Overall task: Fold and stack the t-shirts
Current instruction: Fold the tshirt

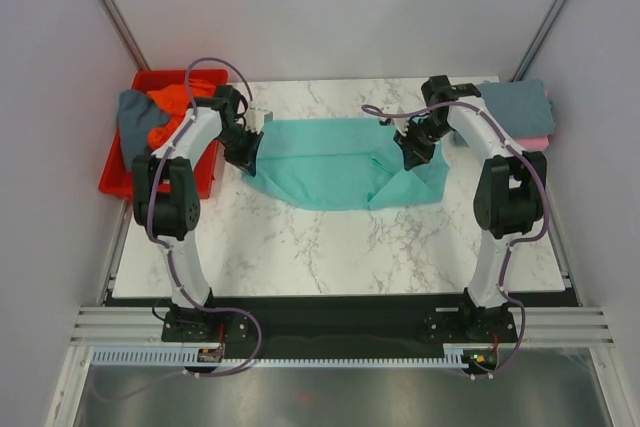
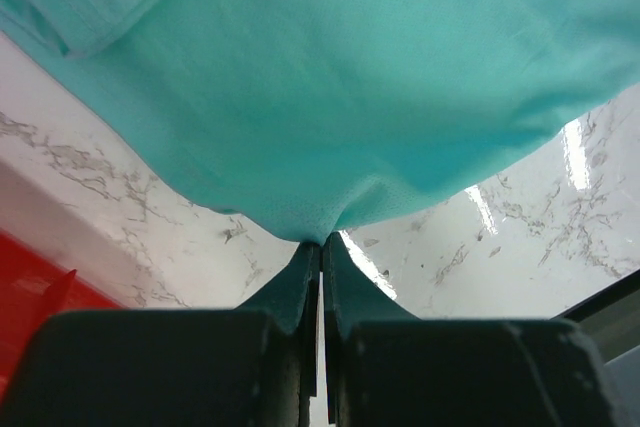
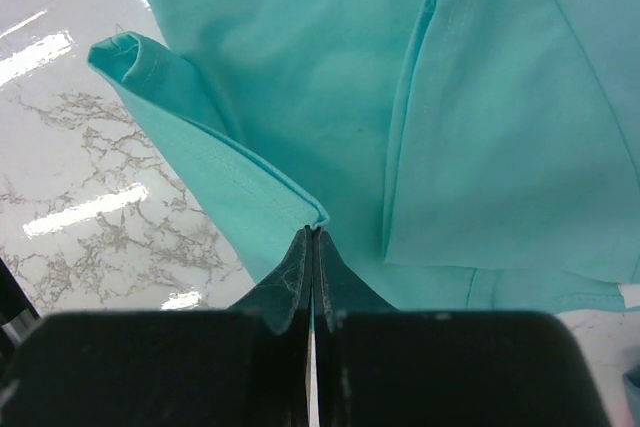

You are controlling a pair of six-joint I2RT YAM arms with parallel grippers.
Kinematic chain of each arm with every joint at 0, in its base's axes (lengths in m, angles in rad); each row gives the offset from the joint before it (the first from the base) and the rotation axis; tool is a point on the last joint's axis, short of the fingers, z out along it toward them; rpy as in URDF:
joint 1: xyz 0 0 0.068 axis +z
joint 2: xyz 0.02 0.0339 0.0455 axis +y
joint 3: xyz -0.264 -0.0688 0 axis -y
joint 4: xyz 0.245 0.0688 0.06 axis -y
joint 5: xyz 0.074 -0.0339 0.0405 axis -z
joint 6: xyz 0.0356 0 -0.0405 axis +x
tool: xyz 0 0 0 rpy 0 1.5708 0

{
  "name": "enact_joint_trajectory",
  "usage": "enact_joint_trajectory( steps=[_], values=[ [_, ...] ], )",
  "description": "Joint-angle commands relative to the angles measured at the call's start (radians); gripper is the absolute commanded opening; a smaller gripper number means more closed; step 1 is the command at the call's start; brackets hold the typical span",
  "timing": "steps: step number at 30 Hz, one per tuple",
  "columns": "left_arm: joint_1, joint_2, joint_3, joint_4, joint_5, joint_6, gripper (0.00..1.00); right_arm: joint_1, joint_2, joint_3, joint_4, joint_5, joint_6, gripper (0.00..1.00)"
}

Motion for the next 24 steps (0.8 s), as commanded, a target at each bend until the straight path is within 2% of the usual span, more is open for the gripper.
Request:
enact_joint_trajectory(
  steps=[1,10,24],
  values=[
    [0.0,0.031,0.097,-0.026,-0.006,0.016,0.02,-0.044,0.016,0.052,0.039,-0.009,0.034,0.0],
    [0.003,0.166,0.366,-0.201,0.035,0.048,0.02,-0.104,0.042,0.223,0.092,0.01,0.092,0.0],
    [0.03,0.195,0.452,-0.19,-0.003,-0.004,0.02,-0.129,0.079,0.321,0.212,0.02,0.184,0.0]
  ],
)
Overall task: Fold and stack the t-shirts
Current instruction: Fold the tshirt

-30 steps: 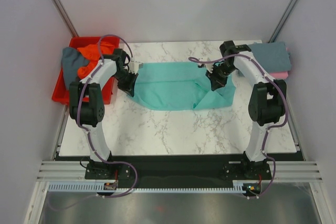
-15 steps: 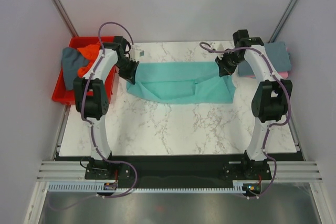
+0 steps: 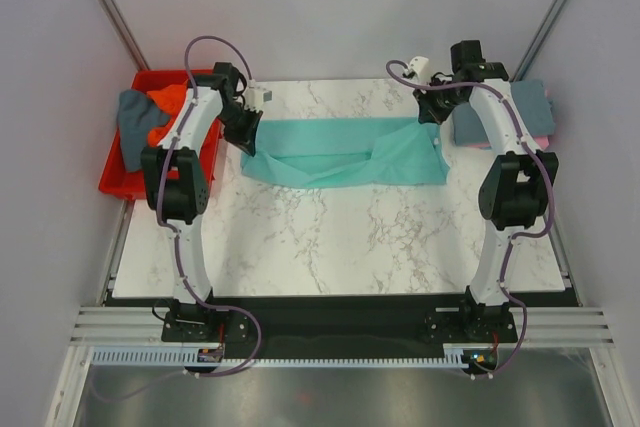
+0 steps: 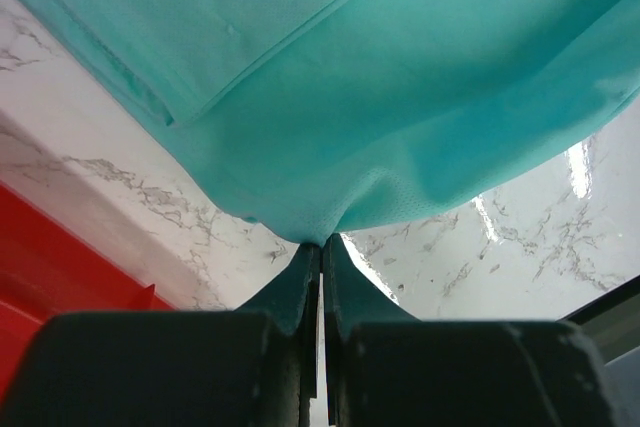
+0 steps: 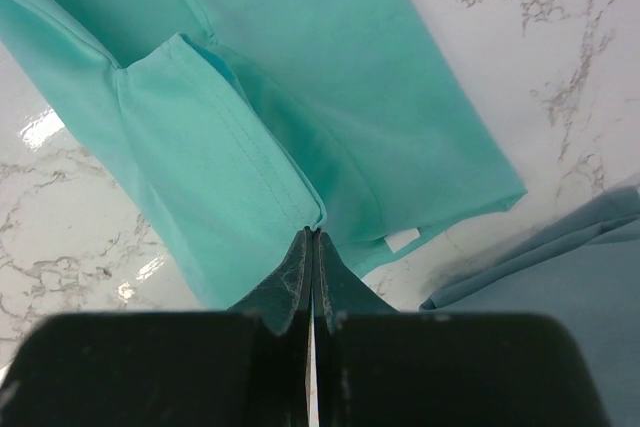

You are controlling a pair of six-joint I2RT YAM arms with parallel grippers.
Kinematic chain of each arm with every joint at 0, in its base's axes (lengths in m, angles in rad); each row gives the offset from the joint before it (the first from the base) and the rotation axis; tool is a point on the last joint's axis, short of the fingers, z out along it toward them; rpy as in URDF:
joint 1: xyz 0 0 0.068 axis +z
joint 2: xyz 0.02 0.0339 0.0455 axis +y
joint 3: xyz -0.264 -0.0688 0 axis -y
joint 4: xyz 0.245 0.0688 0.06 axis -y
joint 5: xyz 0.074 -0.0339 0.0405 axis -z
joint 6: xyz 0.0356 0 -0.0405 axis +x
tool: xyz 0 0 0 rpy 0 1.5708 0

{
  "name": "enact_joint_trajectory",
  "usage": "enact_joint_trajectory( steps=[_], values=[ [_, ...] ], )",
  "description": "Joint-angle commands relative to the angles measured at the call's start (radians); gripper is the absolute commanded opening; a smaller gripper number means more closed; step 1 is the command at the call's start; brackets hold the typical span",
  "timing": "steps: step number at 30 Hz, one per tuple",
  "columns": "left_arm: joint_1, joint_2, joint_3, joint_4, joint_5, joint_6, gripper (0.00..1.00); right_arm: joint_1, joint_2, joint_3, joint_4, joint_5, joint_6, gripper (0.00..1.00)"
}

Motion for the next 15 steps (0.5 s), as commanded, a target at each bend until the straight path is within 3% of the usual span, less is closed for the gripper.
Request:
enact_joint_trajectory(
  steps=[1,15],
  values=[
    [0.017,0.011,0.07,-0.007,-0.013,-0.018,0.02,-0.013,0.015,0.065,0.056,0.0,0.031,0.0],
    [0.021,0.08,0.139,0.038,-0.159,-0.054,0.02,-0.016,0.093,0.158,0.119,0.014,0.083,0.0]
  ],
)
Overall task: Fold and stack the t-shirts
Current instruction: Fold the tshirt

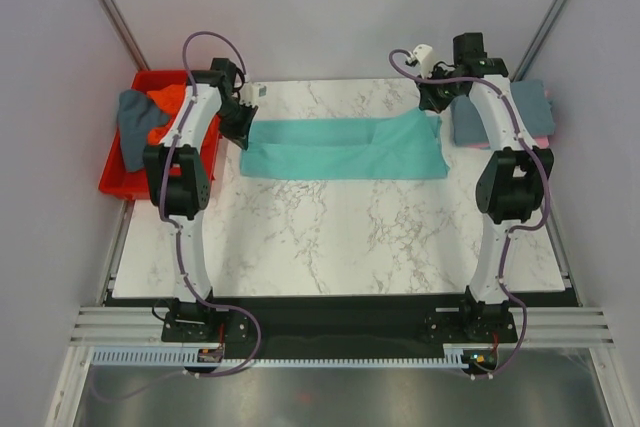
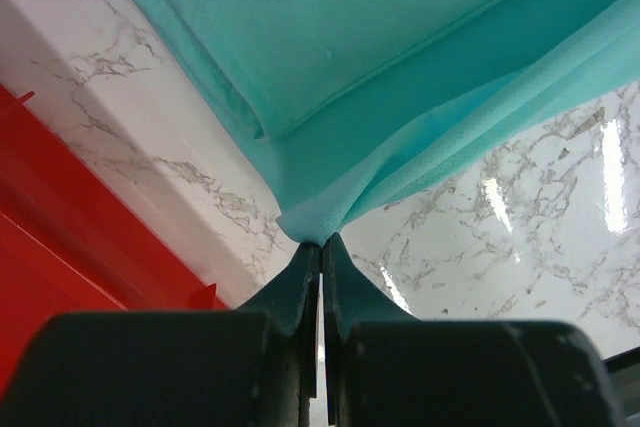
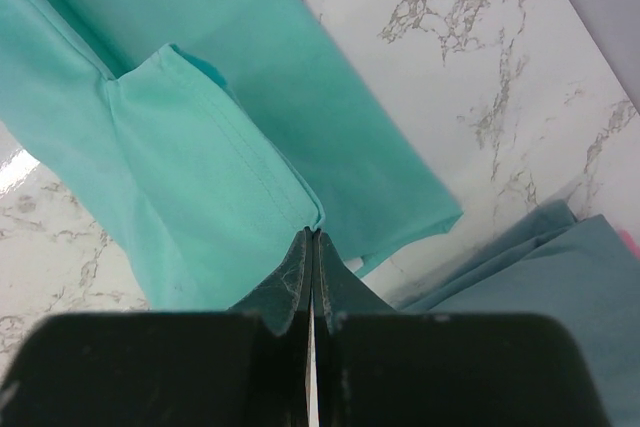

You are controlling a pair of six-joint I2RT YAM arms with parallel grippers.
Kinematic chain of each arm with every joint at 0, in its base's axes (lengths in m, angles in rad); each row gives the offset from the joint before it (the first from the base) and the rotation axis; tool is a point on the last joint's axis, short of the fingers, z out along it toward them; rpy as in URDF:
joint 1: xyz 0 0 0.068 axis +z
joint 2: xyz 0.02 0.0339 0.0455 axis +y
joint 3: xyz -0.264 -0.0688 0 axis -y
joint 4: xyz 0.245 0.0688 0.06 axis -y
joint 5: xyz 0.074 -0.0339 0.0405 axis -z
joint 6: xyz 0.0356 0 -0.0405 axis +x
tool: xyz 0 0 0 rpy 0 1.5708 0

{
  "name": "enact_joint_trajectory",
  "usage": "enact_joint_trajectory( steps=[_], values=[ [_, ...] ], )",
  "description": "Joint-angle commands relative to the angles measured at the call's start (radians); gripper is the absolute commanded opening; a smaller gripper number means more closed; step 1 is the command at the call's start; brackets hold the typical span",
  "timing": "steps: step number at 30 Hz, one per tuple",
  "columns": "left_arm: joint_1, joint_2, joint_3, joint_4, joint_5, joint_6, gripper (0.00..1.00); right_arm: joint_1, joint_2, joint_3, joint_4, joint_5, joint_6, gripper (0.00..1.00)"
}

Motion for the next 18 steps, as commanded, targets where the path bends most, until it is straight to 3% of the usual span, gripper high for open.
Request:
enact_joint_trajectory(
  steps=[1,18],
  values=[
    [0.004,0.032,0.057,0.025,-0.076,-0.031,0.02,-0.003,0.032,0.058,0.046,0.003,0.03,0.0],
    [0.002,0.167,0.194,0.074,-0.123,-0.05,0.02,0.001,0.161,0.149,0.137,0.05,0.089,0.0]
  ],
)
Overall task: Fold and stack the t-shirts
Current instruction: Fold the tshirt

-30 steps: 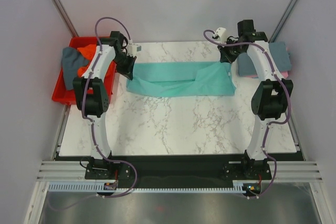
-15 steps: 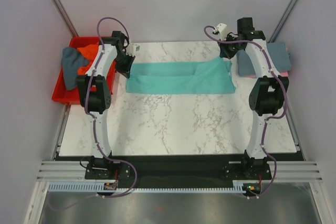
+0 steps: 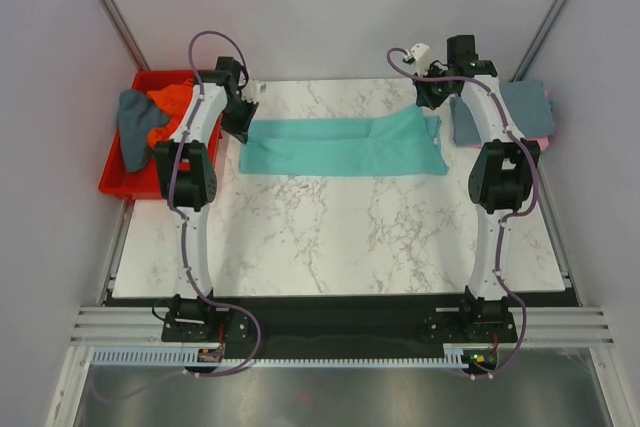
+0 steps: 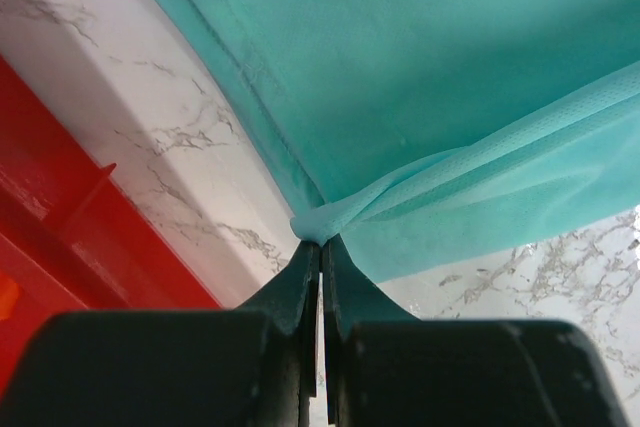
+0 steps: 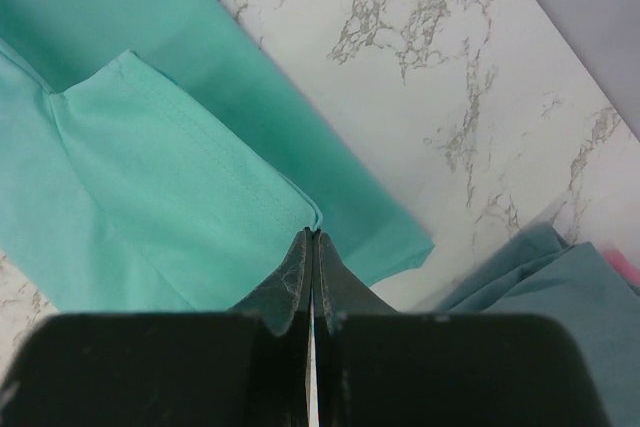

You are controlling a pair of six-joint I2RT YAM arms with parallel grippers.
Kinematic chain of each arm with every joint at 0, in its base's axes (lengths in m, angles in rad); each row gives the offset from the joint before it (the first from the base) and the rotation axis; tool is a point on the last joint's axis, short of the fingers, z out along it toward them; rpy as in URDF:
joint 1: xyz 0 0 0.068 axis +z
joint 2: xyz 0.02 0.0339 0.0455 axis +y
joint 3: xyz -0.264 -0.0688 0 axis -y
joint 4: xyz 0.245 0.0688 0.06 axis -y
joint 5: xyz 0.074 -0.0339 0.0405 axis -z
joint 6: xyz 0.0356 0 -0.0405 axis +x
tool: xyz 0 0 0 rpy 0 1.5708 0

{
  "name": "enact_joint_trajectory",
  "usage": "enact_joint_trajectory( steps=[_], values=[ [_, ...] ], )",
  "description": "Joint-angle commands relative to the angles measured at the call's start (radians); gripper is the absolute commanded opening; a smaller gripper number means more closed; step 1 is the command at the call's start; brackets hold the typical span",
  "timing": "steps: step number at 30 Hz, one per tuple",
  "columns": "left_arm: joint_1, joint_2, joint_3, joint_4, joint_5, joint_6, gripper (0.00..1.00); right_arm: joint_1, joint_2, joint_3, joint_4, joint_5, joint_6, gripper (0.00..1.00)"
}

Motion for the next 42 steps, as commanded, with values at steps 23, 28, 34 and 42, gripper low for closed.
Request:
enact_joint_trajectory(
  steps=[23,28,34,42],
  values=[
    [-0.101,-0.369,-0.231,0.153,0.063,-0.16,0.7,0.025,-0.439,-0.485,0.52,0.114,0.518,0.98],
    [-0.1,-0.386,-0.432,0.335,0.237,-0.222,0.62,0.027,-0.414,-0.639,0.496,0.099,0.792,0.98],
    [-0.101,-0.274,-0.428,0.421,0.225,-0.223,0.6,0.025,-0.301,-0.63,0.51,0.063,0.798,0.97],
    [-0.09,-0.133,-0.31,0.42,0.121,-0.153,0.58,0.022,-0.189,-0.567,0.504,0.007,0.824,0.98]
  ],
)
